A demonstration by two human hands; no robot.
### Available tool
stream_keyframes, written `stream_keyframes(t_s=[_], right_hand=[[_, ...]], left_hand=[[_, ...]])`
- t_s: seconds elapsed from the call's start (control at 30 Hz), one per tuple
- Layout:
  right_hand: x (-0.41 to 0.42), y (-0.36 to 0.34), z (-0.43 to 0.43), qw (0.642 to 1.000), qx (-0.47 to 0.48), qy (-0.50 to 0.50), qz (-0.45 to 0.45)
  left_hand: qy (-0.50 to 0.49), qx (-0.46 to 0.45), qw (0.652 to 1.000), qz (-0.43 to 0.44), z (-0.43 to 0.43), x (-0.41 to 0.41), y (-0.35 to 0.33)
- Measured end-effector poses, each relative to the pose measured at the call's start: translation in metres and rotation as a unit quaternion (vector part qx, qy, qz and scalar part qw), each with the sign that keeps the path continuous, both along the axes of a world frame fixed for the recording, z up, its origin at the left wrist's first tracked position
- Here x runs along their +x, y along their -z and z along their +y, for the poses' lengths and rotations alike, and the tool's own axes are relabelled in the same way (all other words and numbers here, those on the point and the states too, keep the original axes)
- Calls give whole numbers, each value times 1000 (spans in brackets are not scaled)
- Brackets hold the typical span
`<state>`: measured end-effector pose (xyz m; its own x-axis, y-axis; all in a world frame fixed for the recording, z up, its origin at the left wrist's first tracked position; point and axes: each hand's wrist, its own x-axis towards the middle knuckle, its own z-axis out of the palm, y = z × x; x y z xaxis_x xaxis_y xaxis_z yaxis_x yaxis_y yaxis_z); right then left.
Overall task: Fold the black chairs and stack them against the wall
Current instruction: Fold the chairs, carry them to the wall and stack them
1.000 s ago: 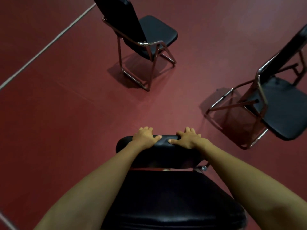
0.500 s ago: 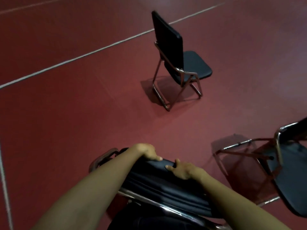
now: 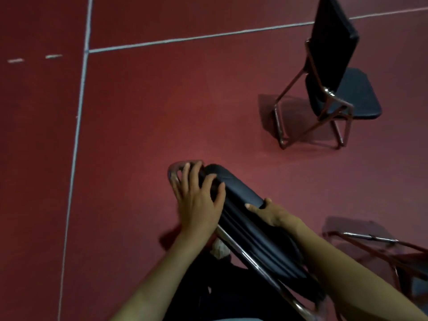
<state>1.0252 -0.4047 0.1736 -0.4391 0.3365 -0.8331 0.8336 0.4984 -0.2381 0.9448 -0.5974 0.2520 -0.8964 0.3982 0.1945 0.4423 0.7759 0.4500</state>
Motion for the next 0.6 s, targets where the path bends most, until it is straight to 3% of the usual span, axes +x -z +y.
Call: stream_keyframes(t_s=[0.1, 0.27, 0.33, 0.47, 0.53, 0.6], right_hand=[[3, 2, -9, 1000, 6, 18, 17], [20, 5, -27, 996, 51, 19, 75], [24, 5, -32, 992, 58, 29, 111], [30, 9, -31, 981, -38, 109, 157], [35, 8, -30, 972, -89, 121, 180], [38, 3, -30, 978, -107, 64, 170]], left_hand=[[-100, 75, 988, -89, 0, 36, 8], [-148, 152, 969, -130, -7, 49, 12], [-170, 221, 943, -183, -11, 53, 7], [-276, 339, 837, -330, -14, 86, 6], [-290, 340, 827, -340, -16, 109, 8], [-296, 341, 820, -352, -19, 125, 9]])
